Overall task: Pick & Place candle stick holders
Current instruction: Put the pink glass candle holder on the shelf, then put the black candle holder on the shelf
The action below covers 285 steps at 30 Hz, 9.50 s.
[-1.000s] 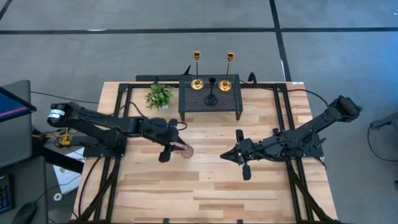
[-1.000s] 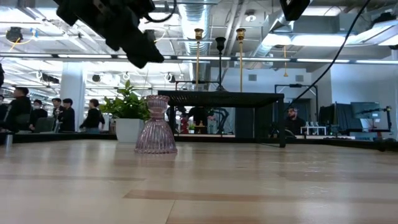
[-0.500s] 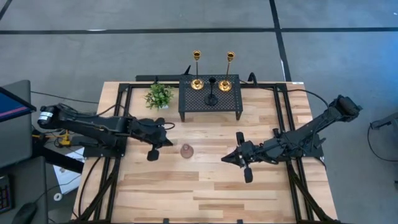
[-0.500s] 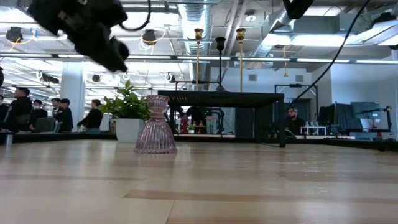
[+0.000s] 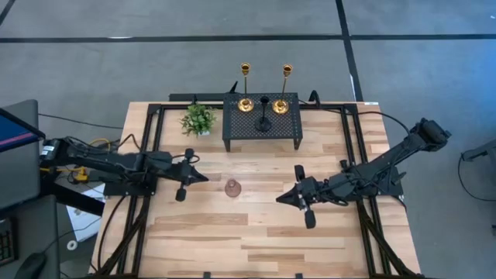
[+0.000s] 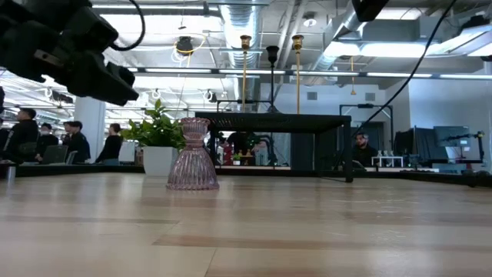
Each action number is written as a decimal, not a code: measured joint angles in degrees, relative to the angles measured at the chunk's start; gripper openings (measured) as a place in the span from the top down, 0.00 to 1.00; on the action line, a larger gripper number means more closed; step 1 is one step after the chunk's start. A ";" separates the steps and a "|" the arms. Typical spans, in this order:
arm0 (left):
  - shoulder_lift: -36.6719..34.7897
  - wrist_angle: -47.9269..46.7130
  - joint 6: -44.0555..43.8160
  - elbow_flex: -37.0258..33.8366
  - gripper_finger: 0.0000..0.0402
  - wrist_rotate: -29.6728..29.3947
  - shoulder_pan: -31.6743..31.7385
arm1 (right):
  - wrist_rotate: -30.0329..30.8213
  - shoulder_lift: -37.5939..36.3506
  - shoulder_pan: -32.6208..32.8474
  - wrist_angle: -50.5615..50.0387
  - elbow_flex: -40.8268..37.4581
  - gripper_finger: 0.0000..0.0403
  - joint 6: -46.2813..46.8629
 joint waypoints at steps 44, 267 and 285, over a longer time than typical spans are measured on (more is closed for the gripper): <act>38.42 51.74 -4.55 -8.22 0.28 -1.47 0.02 | 0.00 0.00 -1.77 0.01 0.00 1.00 -3.12; 33.50 0.31 -5.68 44.31 0.99 12.15 17.03 | -1.25 0.00 -0.13 -8.34 0.00 1.00 3.91; 33.52 0.68 -5.70 43.72 0.98 12.13 17.03 | -1.44 0.00 -0.30 -8.19 0.00 1.00 -1.51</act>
